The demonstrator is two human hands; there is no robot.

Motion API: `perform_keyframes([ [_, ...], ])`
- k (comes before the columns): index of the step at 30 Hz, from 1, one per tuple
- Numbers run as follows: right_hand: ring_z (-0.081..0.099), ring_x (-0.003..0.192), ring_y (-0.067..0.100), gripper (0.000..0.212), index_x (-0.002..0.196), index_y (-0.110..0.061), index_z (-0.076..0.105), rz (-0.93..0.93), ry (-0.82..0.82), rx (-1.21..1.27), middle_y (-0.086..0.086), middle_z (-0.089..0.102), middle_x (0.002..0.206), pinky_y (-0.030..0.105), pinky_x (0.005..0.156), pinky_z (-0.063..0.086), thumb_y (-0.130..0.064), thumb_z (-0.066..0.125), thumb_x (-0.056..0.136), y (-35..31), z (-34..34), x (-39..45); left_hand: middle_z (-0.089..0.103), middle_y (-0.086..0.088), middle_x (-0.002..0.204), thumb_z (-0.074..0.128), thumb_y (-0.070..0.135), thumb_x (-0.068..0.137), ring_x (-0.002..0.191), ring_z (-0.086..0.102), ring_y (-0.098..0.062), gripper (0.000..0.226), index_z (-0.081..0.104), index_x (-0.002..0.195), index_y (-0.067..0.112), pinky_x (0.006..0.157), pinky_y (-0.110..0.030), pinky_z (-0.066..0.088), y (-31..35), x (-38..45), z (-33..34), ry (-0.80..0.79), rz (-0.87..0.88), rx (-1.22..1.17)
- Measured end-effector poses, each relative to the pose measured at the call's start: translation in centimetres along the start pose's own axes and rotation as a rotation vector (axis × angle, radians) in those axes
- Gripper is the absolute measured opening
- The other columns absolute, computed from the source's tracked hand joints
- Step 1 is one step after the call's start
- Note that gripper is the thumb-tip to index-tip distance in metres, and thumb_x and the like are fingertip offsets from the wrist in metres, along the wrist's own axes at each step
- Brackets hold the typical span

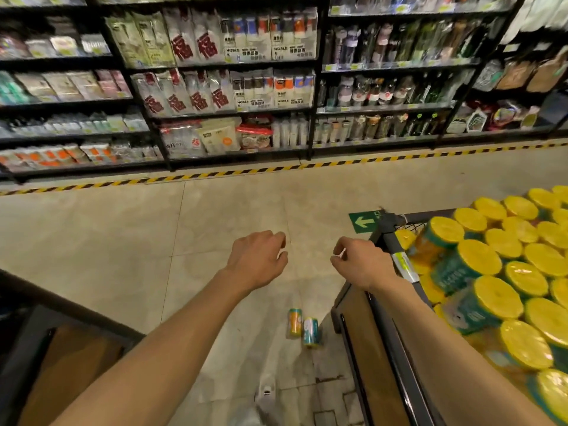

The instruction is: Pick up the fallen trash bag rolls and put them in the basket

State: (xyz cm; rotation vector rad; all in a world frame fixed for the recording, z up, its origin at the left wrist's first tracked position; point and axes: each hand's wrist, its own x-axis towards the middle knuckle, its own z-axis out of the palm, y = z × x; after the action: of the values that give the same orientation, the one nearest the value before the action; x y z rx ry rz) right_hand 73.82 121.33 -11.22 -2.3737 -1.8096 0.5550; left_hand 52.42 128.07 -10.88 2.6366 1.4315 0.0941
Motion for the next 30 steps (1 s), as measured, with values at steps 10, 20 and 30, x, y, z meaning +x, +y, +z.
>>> perform_keyframes([
  [10, 0.064, 0.096, 0.022, 0.035, 0.123, -0.026, 0.055, 0.231, -0.087, 0.240, -0.002, 0.069, 0.106, 0.036, 0.077, 0.054, -0.043, 0.054, 0.093, 1.5, 8.8, 10.5, 0.064, 0.006, 0.110, 0.041, 0.045, 0.097, 0.099, 0.061, -0.017, 0.032, 0.056, 0.118, 0.026, 0.075, -0.031, 0.045, -5.3, 12.3, 10.1, -0.115, 0.002, -0.090],
  [20, 0.060, 0.115, 0.024, 0.048, 0.132, -0.017, 0.055, 0.481, -0.259, 0.453, 0.004, 0.065, 0.125, 0.036, 0.089, 0.050, -0.042, 0.065, 0.091, 11.5, 33.1, 16.8, 0.063, 0.005, 0.115, 0.049, 0.051, 0.092, 0.104, 0.060, -0.020, 0.037, 0.053, 0.122, 0.030, 0.083, -0.034, 0.047, -8.7, 13.7, 37.1, -0.399, -0.237, -0.296],
  [30, 0.057, 0.098, 0.016, 0.059, 0.134, -0.010, 0.052, 0.673, -0.225, 0.596, 0.007, 0.063, 0.125, 0.027, 0.074, 0.050, -0.040, 0.074, 0.088, 22.2, 62.2, 22.7, 0.064, -0.005, 0.122, 0.063, 0.058, 0.085, 0.108, 0.060, -0.024, 0.064, 0.047, 0.133, 0.020, 0.091, -0.040, 0.051, -10.5, 12.5, 70.9, -0.502, -0.528, -0.603],
])
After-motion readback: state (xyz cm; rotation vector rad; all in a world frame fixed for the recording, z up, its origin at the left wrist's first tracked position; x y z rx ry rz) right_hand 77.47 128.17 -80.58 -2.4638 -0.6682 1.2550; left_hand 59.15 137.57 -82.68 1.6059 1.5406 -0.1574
